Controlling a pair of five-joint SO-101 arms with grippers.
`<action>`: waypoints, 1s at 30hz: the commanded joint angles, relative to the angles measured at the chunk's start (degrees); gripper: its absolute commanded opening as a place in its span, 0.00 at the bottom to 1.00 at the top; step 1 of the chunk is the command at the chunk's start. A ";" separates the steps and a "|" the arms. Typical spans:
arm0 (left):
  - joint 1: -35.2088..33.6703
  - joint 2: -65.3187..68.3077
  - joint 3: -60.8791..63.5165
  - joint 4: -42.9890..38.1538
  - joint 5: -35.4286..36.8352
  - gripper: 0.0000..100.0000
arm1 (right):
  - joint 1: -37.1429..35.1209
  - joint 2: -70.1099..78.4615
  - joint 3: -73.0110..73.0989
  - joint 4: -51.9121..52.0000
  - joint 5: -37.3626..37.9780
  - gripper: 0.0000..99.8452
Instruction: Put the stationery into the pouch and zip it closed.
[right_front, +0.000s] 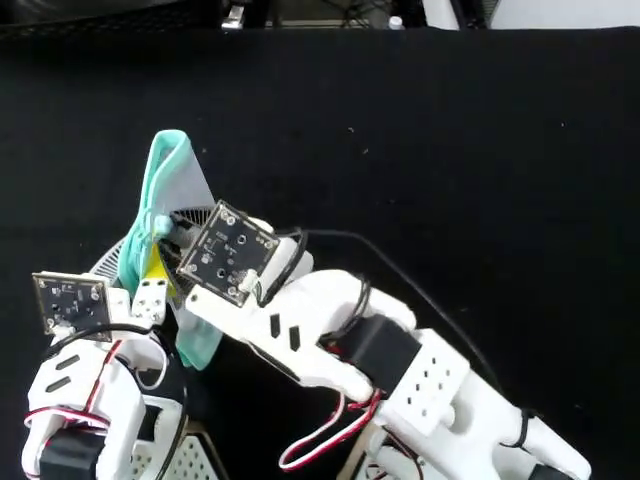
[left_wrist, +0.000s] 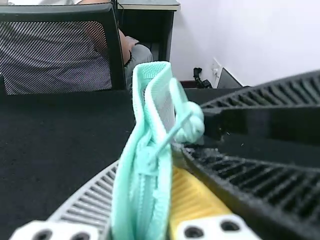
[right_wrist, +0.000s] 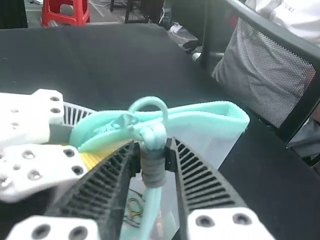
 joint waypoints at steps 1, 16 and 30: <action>-0.13 -1.67 -1.01 0.44 0.70 0.03 | -0.18 -0.40 1.01 -0.79 -0.44 0.10; -0.40 -1.93 -1.27 0.44 0.62 0.03 | 1.32 2.68 0.31 -3.87 -6.33 0.18; -0.75 -1.93 -1.01 0.18 0.44 0.03 | 0.35 3.82 -0.84 -0.35 -6.33 0.18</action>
